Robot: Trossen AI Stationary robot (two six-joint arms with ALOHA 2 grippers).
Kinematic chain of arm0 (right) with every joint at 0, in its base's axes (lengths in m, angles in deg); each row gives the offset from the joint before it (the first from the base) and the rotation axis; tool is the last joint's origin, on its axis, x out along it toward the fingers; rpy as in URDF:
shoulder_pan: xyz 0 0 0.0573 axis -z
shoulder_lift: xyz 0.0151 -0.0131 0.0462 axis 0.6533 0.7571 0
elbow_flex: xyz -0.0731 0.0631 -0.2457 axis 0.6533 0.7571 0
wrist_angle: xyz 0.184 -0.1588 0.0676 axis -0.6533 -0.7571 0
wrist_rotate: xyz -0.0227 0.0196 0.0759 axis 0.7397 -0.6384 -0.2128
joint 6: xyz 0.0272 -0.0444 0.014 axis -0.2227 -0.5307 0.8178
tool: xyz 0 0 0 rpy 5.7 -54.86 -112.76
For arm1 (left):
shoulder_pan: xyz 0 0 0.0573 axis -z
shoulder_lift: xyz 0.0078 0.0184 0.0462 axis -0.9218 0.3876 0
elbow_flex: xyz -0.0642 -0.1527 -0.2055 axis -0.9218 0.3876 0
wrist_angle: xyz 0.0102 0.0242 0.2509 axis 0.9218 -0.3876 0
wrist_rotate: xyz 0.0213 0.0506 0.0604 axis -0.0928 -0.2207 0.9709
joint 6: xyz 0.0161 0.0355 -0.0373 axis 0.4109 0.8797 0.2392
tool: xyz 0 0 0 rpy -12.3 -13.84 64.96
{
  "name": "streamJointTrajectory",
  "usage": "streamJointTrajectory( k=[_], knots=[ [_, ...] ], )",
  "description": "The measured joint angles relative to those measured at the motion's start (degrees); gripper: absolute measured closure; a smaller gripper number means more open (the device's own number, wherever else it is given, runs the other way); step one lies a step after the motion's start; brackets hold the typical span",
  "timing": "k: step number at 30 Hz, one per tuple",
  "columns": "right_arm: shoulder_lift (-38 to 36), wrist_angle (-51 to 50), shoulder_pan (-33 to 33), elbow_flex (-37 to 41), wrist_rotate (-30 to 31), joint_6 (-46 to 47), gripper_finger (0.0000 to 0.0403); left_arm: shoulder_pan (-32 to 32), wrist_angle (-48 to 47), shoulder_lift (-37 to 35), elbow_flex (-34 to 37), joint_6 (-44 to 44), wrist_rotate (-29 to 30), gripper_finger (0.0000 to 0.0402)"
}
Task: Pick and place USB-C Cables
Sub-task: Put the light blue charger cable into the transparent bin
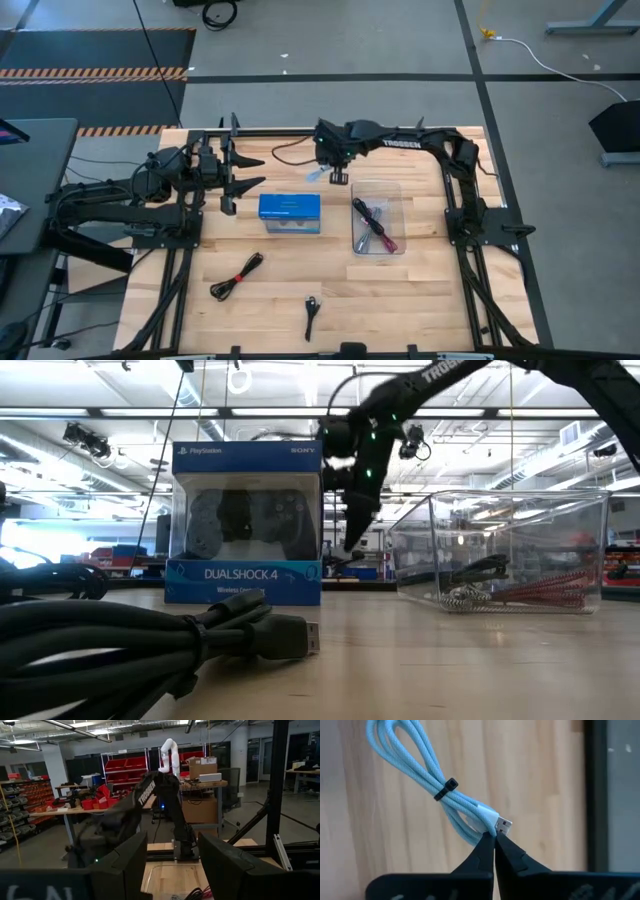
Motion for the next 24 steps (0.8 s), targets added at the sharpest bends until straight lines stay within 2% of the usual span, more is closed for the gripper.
streamJointTrajectory(
  k=[7, 15, 21, 24],
  knots=[
    [-0.05, -18.72, 0.06, -12.95, 7.37, 2.07, 0.0402, 0.01, 0.01, 0.00, 0.00, -0.03, 0.00, 0.0216],
    [-0.04, -41.86, -1.25, -24.28, 7.30, 5.21, 0.0402, 0.00, 0.02, -0.04, 0.00, -0.10, 0.00, 0.0216],
    [-3.30, -43.25, -3.90, -25.65, 2.73, 7.14, 0.0402, 0.00, 0.01, -0.09, 0.00, -0.50, -0.02, 0.0216],
    [-5.01, -43.11, -5.20, -25.70, 2.91, 10.47, 0.0402, 0.02, -0.01, -0.15, 0.00, -0.50, -0.07, 0.0216]
  ],
)
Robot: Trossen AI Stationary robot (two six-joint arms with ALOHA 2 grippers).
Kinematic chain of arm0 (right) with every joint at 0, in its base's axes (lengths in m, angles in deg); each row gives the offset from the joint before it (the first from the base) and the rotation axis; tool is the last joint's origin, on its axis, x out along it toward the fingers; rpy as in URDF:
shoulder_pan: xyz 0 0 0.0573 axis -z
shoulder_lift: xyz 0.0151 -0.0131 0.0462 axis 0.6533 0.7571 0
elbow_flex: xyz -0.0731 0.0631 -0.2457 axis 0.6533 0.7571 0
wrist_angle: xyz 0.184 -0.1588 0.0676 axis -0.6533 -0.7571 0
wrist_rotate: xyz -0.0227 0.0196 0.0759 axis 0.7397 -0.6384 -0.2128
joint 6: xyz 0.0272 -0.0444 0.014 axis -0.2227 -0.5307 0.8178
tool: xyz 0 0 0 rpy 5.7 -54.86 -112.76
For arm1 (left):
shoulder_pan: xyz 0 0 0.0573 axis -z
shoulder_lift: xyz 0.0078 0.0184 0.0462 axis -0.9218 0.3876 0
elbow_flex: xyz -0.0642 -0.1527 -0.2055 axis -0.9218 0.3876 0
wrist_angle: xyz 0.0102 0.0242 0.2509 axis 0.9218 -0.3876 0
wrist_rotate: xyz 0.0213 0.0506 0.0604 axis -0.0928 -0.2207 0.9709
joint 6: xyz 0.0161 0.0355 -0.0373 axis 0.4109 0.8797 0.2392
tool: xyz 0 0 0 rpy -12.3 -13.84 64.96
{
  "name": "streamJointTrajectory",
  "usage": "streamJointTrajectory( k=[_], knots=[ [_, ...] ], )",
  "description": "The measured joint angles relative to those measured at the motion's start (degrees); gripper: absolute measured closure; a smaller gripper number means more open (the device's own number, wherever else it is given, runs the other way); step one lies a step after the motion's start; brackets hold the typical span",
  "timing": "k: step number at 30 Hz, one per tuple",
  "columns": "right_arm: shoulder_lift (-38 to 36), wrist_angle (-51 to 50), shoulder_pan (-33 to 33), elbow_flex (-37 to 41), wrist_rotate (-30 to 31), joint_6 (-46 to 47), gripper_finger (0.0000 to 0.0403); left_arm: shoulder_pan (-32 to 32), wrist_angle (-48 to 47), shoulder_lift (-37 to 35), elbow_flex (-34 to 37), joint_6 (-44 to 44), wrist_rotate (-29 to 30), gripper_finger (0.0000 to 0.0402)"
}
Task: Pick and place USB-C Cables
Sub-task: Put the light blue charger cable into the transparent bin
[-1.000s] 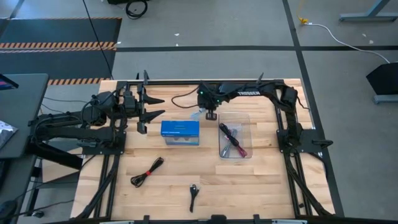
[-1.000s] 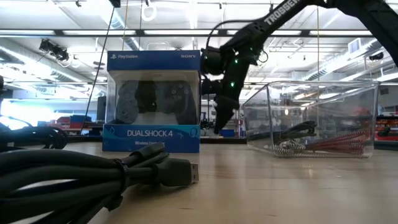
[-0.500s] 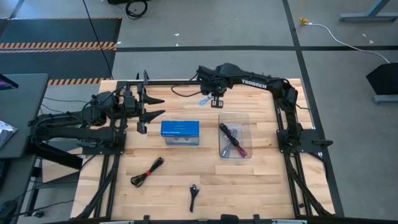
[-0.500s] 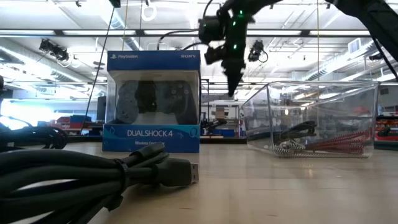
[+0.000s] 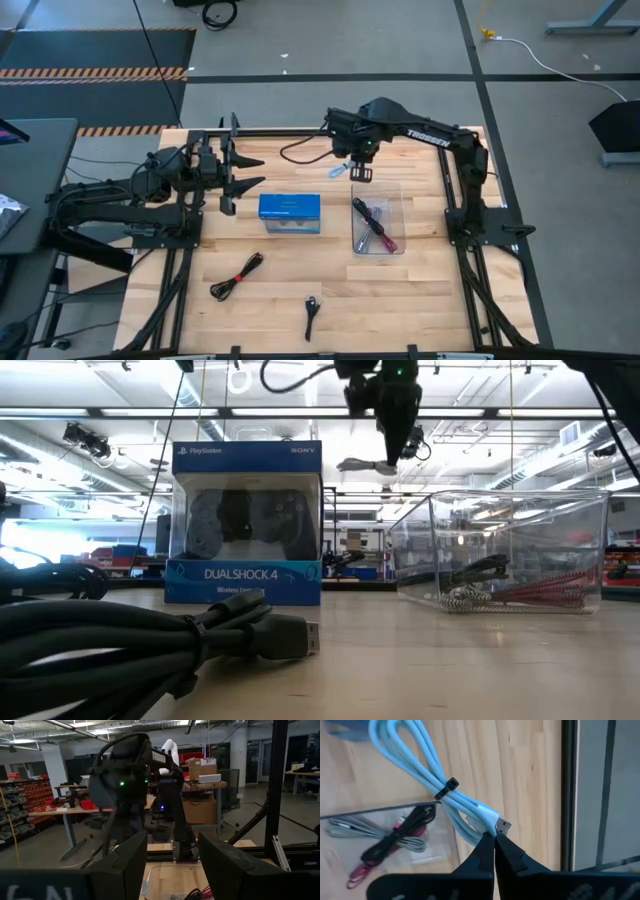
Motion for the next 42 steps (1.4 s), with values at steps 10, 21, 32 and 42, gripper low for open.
streamJointTrajectory(
  k=[10, 21, 32, 42],
  knots=[
    [-3.06, 0.00, -5.36, 0.03, -4.73, 6.74, 0.0403, 0.00, 0.02, 0.00, 0.00, -1.09, -0.52, 0.0216],
    [-3.13, 0.11, -12.20, 8.15, -13.77, 14.08, 0.0403, 0.00, 0.04, -0.04, 0.00, -2.60, -0.57, 0.0216],
    [-3.50, 0.00, -14.49, 22.68, -18.59, 42.93, 0.0400, -0.02, 0.09, -0.04, 0.00, -2.87, -0.61, 0.0216],
    [-3.56, 0.18, -14.41, 31.36, -21.79, 47.12, 0.0400, -0.02, -2.01, -0.02, 0.02, -4.15, -0.68, 0.0216]
  ],
)
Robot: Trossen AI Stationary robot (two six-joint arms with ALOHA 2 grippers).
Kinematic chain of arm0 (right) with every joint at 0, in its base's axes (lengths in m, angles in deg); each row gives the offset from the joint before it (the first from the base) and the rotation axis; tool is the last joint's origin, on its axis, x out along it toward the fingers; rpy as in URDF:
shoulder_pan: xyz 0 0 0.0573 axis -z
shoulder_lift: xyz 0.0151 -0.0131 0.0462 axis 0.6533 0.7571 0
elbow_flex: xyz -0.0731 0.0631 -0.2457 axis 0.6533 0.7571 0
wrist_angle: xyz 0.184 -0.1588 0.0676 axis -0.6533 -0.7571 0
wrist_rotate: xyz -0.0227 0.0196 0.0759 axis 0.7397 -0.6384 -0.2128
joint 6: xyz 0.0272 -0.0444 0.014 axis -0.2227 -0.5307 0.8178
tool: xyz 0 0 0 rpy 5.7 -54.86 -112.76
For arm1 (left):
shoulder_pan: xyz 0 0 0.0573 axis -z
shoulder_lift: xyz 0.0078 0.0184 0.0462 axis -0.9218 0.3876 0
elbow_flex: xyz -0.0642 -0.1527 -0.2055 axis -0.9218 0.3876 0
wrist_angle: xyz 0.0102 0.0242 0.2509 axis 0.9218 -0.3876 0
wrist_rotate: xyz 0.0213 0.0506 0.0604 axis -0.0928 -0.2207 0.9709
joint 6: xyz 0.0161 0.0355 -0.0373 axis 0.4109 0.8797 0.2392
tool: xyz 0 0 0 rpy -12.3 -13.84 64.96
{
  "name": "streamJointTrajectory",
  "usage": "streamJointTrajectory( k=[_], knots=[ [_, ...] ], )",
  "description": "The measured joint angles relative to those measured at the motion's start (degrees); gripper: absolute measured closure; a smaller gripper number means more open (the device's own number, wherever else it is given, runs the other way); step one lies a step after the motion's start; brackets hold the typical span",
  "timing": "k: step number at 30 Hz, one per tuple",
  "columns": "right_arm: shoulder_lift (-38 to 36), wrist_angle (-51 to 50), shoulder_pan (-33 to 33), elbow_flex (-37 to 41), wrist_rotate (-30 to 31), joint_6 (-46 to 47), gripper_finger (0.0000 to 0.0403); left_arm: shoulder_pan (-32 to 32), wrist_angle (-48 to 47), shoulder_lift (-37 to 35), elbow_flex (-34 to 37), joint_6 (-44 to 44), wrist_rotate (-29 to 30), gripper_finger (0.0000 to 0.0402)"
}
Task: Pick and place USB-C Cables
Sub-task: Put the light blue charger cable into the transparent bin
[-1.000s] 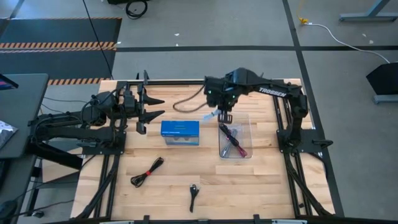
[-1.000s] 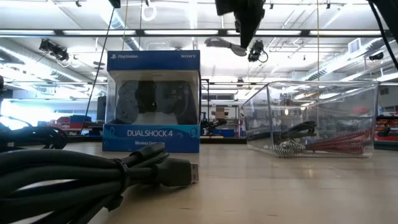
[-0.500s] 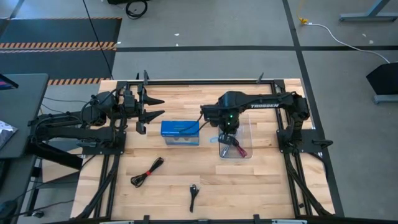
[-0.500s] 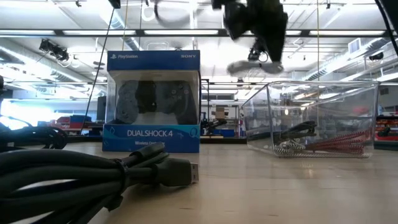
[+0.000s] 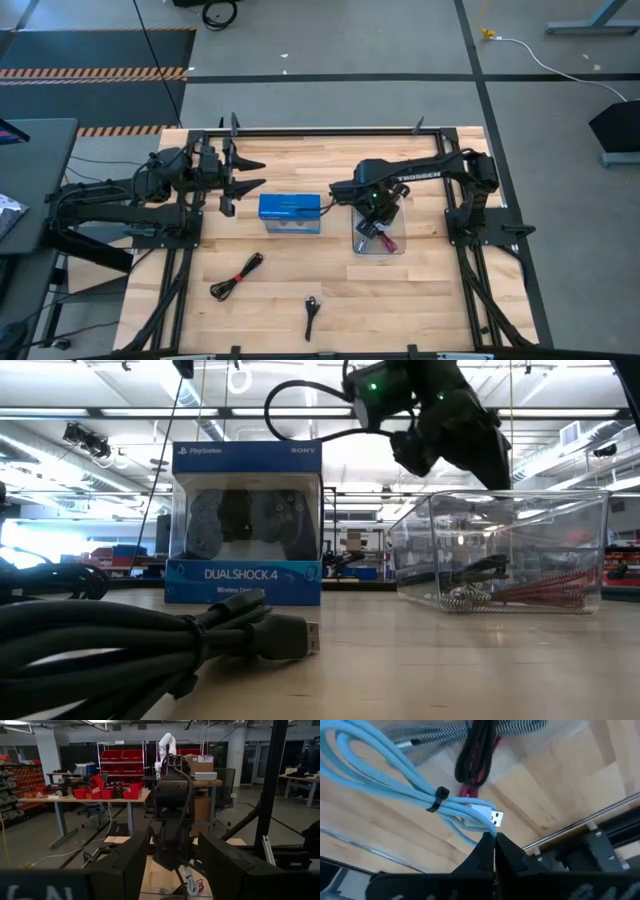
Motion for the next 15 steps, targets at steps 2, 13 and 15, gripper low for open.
streamJointTrajectory(
  k=[2, 13, 15],
  knots=[
    [0.00, -0.01, 0.00, 1.14, -0.06, 0.35, 0.0400, 0.02, -0.26, 0.00, 0.00, -0.03, 0.00, 0.0216],
    [0.00, -0.23, -0.92, 4.64, -1.49, -9.26, 0.0400, 0.01, -1.30, 0.00, 0.00, -0.36, 0.02, 0.0216],
    [0.02, -0.22, -1.39, 4.66, -2.42, -11.24, 0.0400, 0.01, -1.57, 0.00, 0.00, -0.38, 0.02, 0.0217]
  ],
)
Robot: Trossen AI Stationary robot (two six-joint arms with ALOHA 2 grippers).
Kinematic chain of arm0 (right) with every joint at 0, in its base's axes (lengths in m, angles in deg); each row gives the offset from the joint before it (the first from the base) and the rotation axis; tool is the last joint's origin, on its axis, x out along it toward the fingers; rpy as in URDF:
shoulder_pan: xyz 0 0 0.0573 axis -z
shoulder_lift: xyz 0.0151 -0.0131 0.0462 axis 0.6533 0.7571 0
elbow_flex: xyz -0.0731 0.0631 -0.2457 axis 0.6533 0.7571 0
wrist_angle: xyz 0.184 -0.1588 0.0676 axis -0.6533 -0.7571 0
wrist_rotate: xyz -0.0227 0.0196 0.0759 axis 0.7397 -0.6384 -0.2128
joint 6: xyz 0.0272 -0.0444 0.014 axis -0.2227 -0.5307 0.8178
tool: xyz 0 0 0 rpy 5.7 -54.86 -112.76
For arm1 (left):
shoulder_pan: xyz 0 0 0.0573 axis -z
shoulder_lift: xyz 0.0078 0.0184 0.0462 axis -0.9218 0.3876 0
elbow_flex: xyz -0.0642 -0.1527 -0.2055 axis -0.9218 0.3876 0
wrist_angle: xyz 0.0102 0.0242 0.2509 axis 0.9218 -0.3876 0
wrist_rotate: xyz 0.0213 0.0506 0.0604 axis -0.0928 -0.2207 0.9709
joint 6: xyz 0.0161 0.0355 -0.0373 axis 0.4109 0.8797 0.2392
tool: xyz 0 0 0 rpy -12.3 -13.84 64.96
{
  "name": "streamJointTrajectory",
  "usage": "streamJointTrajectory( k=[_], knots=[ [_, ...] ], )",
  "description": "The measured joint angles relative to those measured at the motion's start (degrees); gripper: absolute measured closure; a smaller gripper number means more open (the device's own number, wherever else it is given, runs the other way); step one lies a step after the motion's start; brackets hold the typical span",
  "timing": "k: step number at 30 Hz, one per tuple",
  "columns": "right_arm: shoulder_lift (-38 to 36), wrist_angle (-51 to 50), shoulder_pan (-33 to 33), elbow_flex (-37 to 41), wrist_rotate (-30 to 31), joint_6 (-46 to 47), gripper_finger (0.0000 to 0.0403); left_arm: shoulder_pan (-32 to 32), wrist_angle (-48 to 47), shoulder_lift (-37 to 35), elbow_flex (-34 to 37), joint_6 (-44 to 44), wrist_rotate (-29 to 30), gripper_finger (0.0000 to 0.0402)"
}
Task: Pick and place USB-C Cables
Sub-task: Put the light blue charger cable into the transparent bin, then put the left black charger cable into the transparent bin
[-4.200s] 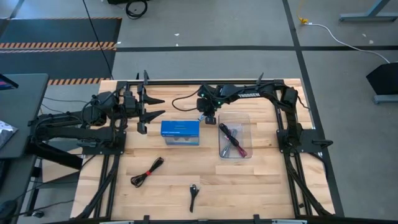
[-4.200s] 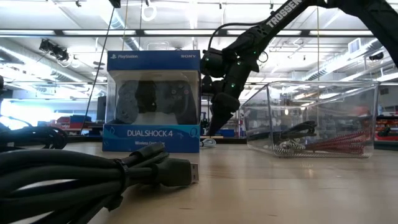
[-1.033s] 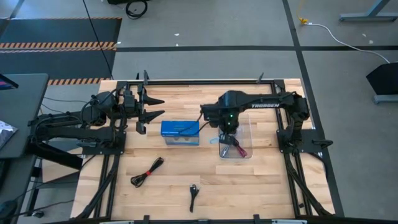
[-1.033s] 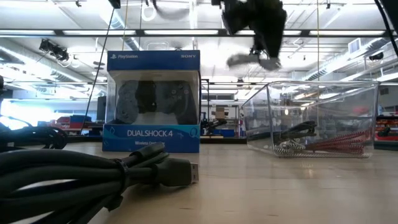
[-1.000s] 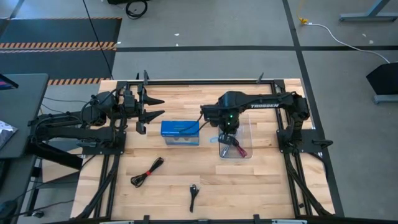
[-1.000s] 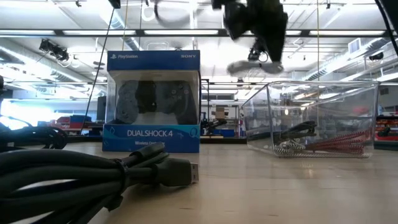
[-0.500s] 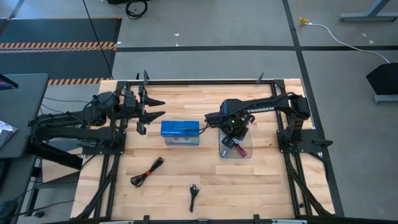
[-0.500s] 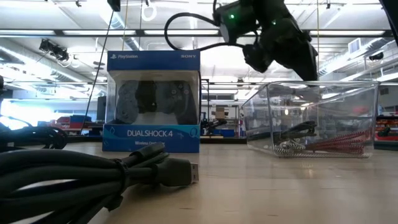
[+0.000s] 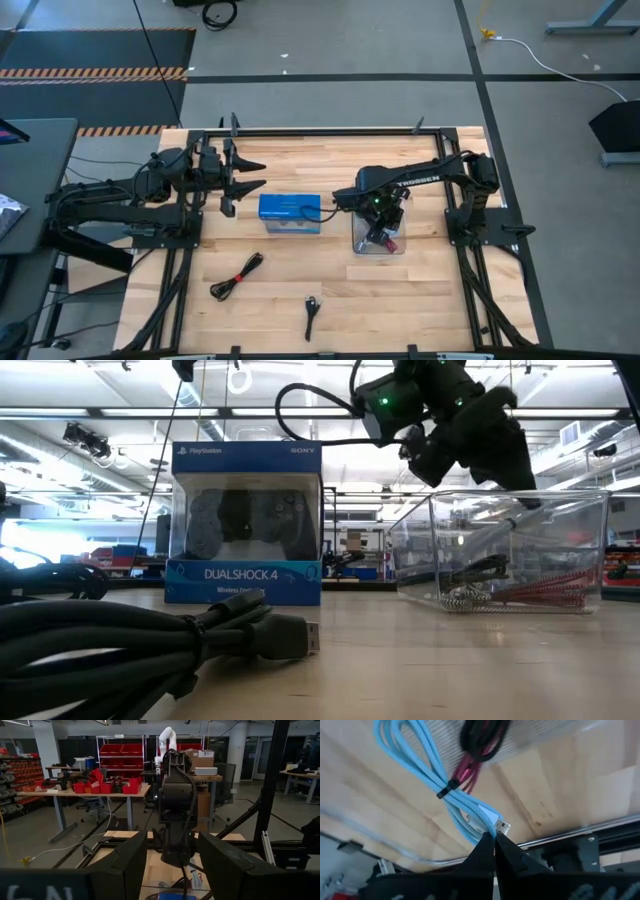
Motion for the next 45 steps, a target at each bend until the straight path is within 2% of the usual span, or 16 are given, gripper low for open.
streamJointTrajectory(
  k=[5, 10, 22, 26, 30, 38, 42, 45],
  knots=[
    [0.00, 0.04, -0.84, 0.01, -0.81, -0.16, 0.0400, 0.01, 0.00, 0.00, 0.00, 0.00, 0.04, 0.0217],
    [0.02, 1.10, -0.89, 0.01, -2.94, 5.96, 0.0389, 0.01, -0.33, 0.02, 0.00, 0.00, 0.04, 0.0216],
    [0.04, 2.55, -1.41, 0.01, -3.09, 3.25, 0.0272, -0.01, -0.32, 0.02, 0.00, -0.03, 0.06, 0.0216],
    [0.04, 2.54, -1.23, -0.01, -1.04, 1.31, 0.0256, -0.01, -0.35, 0.02, 0.00, -0.02, 0.07, 0.0216],
    [0.09, 2.03, -0.91, -0.48, 1.86, -0.56, 0.0256, -0.01, -0.90, 0.02, 0.00, -0.04, 0.07, 0.0216],
    [-0.24, 0.07, -2.05, -9.56, 3.28, -1.56, 0.0259, -0.01, -1.32, 0.04, 0.00, -0.04, 0.08, 0.0216],
    [-0.31, 0.38, -3.55, -17.01, 7.73, -2.08, 0.0260, -0.01, -1.59, 0.04, 0.00, -0.04, 0.09, 0.0216],
    [-0.42, 4.78, -5.72, -21.82, 10.58, -4.87, 0.0260, -0.01, -2.88, 0.03, 0.00, -0.38, 0.07, 0.0216]
  ],
)
